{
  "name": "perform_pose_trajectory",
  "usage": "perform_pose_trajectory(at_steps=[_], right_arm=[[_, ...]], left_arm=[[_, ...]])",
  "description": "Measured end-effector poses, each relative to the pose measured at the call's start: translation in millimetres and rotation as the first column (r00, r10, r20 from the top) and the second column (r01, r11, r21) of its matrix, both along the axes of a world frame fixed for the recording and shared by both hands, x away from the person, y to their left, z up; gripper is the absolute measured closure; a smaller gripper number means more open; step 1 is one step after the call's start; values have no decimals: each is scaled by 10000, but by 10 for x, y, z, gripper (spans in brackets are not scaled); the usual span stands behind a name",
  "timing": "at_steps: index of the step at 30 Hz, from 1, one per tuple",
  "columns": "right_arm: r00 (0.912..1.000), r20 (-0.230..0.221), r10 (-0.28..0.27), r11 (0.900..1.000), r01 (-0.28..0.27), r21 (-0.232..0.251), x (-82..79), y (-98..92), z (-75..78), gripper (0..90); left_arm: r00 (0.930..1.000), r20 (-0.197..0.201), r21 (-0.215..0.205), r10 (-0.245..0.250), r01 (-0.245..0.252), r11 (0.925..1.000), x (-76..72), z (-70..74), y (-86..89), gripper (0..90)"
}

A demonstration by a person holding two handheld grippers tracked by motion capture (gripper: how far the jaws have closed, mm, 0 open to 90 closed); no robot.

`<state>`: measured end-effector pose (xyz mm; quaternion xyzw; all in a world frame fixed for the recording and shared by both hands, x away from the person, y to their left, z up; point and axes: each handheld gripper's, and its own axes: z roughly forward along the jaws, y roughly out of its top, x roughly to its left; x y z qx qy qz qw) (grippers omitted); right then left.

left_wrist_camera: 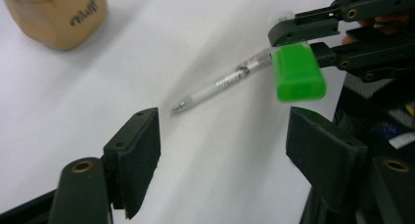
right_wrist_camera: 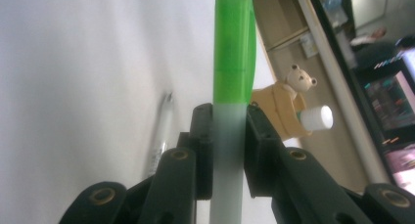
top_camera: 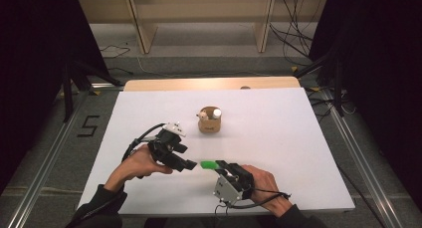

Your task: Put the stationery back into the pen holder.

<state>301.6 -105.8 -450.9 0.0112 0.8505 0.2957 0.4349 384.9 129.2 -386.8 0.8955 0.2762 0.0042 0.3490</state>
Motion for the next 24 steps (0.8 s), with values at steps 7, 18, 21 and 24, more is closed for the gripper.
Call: perform_pose_trajectory(at_steps=[7, 18, 21, 24], right_arm=[[9862, -1625, -307, 9708, 681, 2300, 133, -124, 178, 772], [9137, -4064, -12, 8178, 2348, 5255, 443, -343, 381, 773], [8942, -4476, 52, 7558, 2896, 5873, 576, -392, 416, 773], [8863, -4630, -93, 7223, 3262, 6098, 691, -419, 435, 773]], left_arm=[[9915, 949, -930, 894, -806, 9924, -68, -99, 119, 256], [9406, 2276, -2711, 2519, -1872, 9442, -221, -202, 274, 232], [9323, 2283, -2983, 2805, -2073, 9317, -246, -215, 313, 230], [9246, 2283, -3005, 3050, -2311, 9254, -274, -249, 339, 215]])
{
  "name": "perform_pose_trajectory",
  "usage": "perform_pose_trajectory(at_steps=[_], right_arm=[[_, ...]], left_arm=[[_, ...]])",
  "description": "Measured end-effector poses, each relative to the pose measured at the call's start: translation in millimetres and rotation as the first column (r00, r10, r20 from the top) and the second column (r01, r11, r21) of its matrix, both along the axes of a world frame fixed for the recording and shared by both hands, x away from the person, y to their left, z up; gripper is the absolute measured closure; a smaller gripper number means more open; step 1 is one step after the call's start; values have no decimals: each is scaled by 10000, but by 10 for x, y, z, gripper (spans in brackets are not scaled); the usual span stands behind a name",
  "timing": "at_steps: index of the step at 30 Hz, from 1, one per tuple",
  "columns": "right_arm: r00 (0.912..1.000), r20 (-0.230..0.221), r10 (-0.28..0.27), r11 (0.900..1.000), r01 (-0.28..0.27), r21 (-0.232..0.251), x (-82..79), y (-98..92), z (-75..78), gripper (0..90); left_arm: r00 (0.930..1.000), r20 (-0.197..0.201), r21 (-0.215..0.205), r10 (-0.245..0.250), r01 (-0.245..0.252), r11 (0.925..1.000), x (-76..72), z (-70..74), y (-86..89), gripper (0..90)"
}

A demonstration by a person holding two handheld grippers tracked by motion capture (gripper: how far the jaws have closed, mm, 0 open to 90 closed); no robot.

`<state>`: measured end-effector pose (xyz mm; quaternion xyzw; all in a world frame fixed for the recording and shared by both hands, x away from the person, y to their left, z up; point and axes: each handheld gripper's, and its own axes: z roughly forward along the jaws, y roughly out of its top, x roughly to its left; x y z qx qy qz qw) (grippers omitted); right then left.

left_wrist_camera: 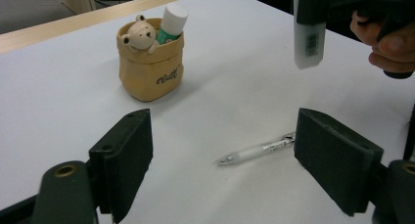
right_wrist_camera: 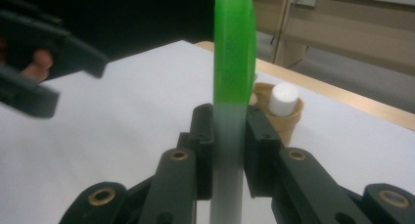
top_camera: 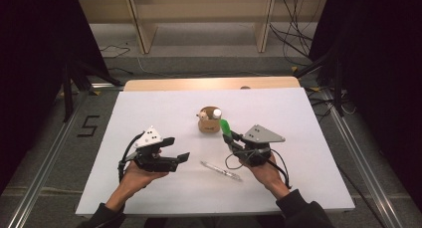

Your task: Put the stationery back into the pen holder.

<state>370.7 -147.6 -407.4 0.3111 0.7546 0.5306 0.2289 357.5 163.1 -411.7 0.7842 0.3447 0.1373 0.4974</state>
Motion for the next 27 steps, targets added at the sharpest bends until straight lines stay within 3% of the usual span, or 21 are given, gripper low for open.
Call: perform_pose_trajectory(at_steps=[6, 13, 18, 27], right_arm=[[9969, -450, -638, 9932, 679, 950, 258, -45, 16, 773], [9878, -1077, -1125, 9744, 1309, 1826, 577, -45, 14, 772], [9865, -1082, -1232, 9701, 1427, 1961, 737, 27, 8, 773], [9873, -1013, -1226, 9722, 1400, 1875, 925, 214, -36, 773]], left_arm=[[9994, 154, 107, 297, -299, 9995, -59, -66, 34, 205], [9988, 346, 49, 337, -339, 9994, -108, -75, 72, 175], [9985, 302, -28, 458, -458, 9989, -124, -99, 102, 159], [9979, 429, -30, 487, -486, 9988, -167, -125, 136, 153]])
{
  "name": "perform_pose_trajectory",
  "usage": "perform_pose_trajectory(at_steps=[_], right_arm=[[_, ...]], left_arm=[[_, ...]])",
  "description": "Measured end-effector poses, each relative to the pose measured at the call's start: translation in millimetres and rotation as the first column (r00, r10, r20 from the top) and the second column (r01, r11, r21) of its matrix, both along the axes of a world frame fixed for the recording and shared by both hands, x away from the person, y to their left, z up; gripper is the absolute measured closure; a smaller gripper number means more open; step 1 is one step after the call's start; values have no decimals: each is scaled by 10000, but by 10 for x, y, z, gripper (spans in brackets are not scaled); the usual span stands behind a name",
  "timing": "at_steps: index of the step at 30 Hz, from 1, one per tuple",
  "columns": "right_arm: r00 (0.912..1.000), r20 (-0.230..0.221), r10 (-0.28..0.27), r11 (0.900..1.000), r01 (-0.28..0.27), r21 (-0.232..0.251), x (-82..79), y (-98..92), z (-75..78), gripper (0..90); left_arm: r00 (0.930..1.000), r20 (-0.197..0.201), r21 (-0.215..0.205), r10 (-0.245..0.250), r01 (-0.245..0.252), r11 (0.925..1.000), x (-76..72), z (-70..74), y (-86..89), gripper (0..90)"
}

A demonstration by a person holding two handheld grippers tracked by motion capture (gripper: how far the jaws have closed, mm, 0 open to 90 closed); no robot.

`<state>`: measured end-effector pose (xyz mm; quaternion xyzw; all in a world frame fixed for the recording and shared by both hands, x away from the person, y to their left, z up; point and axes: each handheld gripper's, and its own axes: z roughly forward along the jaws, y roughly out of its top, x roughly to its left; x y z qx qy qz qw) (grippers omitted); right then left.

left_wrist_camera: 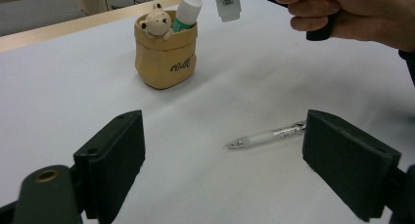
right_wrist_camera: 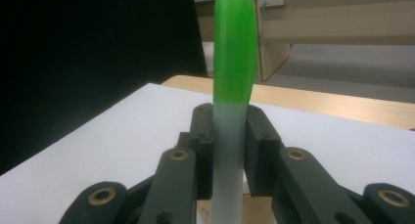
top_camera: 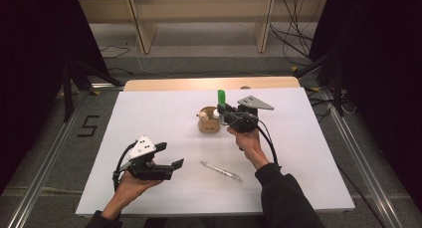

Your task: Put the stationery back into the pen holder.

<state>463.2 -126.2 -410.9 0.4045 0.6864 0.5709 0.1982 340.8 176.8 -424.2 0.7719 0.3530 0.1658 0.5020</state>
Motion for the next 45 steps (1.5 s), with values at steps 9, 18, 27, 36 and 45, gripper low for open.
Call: perform_pose_trajectory(at_steps=[9, 18, 27, 36, 45], right_arm=[[9997, -56, -229, 9995, 228, -215, 126, 73, -50, 773], [9992, 34, -393, 9985, 394, -370, 239, 182, -58, 773], [9986, 84, -516, 9971, 520, -549, 347, 272, -57, 772], [9977, 18, -677, 9958, 677, -609, 403, 308, -107, 772], [9958, -114, -909, 9943, 901, -563, 466, 311, -166, 772]], left_arm=[[10000, -20, 17, -21, 21, 10000, -1, -5, 1, 154], [10000, -70, 59, -34, 35, 10000, 4, -12, -6, 155], [10000, -76, 95, -64, 65, 9999, 3, -13, -10, 156], [9999, -99, 127, -89, 91, 9999, 6, -15, -12, 157], [9999, -112, 126, -108, 109, 9999, 7, -17, -13, 159]])
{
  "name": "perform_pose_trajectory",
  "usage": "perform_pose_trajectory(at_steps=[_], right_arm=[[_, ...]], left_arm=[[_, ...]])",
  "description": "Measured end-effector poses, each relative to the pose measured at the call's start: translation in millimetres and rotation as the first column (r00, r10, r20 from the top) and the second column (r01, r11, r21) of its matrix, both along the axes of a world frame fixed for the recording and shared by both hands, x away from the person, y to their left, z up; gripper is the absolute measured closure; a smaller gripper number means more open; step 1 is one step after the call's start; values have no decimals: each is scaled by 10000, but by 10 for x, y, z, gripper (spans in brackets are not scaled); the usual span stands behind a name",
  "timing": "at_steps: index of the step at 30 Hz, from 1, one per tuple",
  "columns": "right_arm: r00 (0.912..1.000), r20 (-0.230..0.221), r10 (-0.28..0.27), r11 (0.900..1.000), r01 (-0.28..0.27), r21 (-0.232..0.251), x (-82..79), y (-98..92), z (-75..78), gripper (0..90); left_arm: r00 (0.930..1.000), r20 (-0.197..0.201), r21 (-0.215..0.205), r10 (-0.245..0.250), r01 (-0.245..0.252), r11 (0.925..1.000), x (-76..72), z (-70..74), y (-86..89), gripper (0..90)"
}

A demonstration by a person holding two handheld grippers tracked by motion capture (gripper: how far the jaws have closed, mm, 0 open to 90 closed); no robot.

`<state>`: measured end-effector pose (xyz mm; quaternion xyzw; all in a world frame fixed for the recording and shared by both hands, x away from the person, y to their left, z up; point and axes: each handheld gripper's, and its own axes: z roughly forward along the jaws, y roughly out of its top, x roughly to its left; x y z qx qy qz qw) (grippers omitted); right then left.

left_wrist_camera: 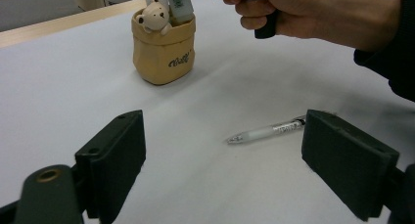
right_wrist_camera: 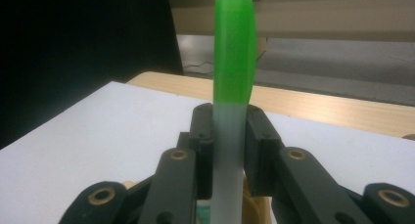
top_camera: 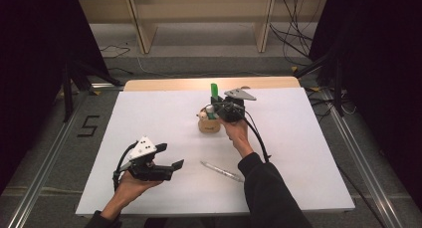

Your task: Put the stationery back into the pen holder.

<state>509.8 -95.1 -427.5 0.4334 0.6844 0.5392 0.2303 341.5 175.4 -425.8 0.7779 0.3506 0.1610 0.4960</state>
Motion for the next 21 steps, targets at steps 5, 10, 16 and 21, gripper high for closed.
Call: perform_pose_trajectory(at_steps=[5, 10, 16, 21], right_arm=[[10000, -67, -40, 10000, 40, 30, 14, 22, -34, 772], [9999, -112, -86, 9999, 85, -55, 30, 31, -62, 772], [9998, -170, -119, 9999, 118, -69, 41, 24, -79, 771], [9998, -82, -159, 9999, 159, -19, 54, 22, -93, 771]], left_arm=[[10000, 18, 11, -33, 32, 10000, -1, 3, 2, 159], [10000, 24, -20, -12, 12, 10000, -1, 3, 7, 158], [10000, 21, -45, -11, 12, 10000, -1, 2, 6, 158], [10000, 3, -65, -1, 1, 10000, -1, -1, 4, 159]])
